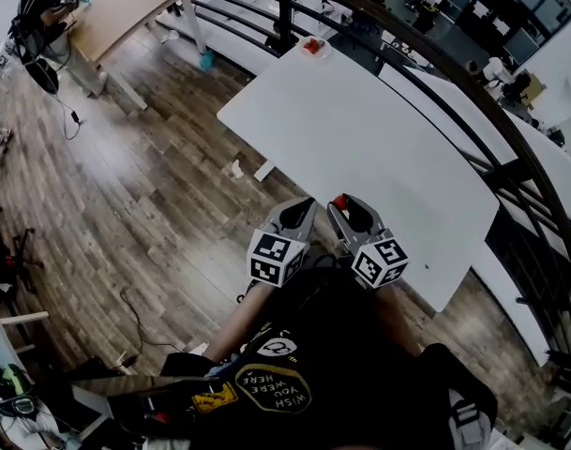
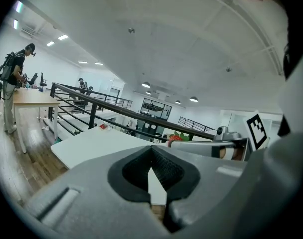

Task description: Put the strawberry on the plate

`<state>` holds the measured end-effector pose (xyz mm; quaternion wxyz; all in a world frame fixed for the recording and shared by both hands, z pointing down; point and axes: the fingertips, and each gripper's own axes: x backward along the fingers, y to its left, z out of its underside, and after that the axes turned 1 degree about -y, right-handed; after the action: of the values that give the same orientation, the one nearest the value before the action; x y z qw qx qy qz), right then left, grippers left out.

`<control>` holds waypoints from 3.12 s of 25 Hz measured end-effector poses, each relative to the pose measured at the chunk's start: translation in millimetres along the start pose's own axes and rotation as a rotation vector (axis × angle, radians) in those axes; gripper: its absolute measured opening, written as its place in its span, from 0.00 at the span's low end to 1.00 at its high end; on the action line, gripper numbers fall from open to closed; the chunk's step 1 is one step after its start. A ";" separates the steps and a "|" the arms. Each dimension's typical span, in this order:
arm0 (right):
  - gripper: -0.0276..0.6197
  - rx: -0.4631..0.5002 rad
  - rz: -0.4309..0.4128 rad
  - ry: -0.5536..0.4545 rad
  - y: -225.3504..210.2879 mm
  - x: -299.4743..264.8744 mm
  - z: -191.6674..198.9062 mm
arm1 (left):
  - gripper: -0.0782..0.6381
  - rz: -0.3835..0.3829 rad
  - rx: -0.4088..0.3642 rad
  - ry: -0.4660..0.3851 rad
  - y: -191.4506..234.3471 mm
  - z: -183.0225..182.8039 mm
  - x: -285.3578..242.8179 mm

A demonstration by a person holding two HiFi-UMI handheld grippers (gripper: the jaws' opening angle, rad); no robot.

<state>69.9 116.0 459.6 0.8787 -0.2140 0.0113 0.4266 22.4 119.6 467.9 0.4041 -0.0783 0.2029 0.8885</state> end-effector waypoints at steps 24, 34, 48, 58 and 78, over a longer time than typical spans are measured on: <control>0.28 -0.025 -0.031 -0.024 -81.6 -43.3 -47.2 | 0.12 -0.023 -0.061 0.085 23.6 -31.1 -98.3; 0.28 -0.086 -0.009 0.028 -99.0 -95.3 -41.8 | 0.12 0.000 -0.027 0.135 70.9 -35.5 -112.3; 0.28 -0.038 0.009 0.041 -65.9 -186.7 -59.4 | 0.12 0.021 0.001 0.079 163.2 -75.3 -96.2; 0.28 -0.057 0.054 0.064 -68.9 -217.7 -43.5 | 0.12 0.059 0.020 0.106 195.4 -62.6 -105.2; 0.28 -0.096 0.061 0.032 -174.2 -262.6 -95.7 | 0.12 0.055 -0.011 0.161 229.6 -112.4 -223.8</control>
<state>50.1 -211.3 489.7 0.8537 -0.2620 0.0114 0.4499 -4.5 -217.4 502.2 0.3614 -0.1460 0.2320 0.8912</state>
